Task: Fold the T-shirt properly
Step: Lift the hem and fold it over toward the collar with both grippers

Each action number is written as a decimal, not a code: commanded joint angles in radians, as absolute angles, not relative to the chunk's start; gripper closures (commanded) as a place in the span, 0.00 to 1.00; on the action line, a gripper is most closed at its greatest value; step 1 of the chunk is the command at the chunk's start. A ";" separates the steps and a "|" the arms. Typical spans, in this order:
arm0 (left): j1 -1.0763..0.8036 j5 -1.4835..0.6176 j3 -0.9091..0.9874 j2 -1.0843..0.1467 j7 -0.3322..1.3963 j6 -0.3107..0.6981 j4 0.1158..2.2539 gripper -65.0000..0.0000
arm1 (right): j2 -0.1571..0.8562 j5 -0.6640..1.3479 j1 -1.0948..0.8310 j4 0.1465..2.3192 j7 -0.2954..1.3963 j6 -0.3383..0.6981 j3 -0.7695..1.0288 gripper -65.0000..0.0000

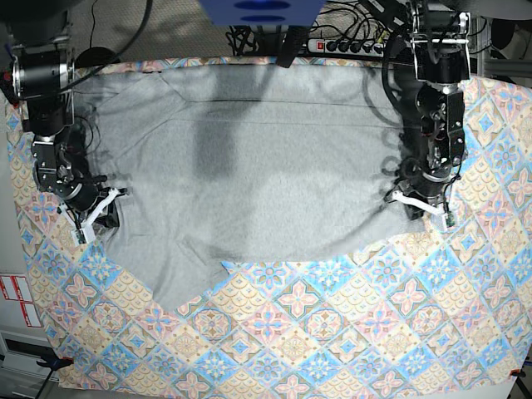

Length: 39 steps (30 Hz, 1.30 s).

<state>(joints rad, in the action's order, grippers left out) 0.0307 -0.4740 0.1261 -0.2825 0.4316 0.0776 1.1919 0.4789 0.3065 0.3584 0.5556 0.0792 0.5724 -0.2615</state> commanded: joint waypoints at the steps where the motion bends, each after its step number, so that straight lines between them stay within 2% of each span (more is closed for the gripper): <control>1: 0.030 -0.481 0.142 -0.295 0.412 0.088 1.231 1.00 | 0.501 0.318 0.361 0.585 0.056 0.576 -0.222 0.99; 7: -0.064 -0.481 0.179 -0.297 0.412 0.090 1.340 1.00 | 0.499 0.315 0.255 0.711 0.058 0.576 -0.022 0.99; 24: -0.308 -0.481 0.206 -0.297 0.412 0.090 1.649 1.00 | 0.499 0.315 -0.035 1.033 0.059 0.578 0.183 0.99; 39: -0.455 -0.481 0.283 -0.320 0.410 0.090 1.730 1.00 | 0.498 0.315 -0.223 1.198 0.059 0.579 0.320 0.99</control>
<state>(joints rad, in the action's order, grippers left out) -0.4534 -0.4789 0.2745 -0.3103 0.4362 0.0929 1.7126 0.4713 0.2981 -0.2306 1.1786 0.0891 0.5823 0.3073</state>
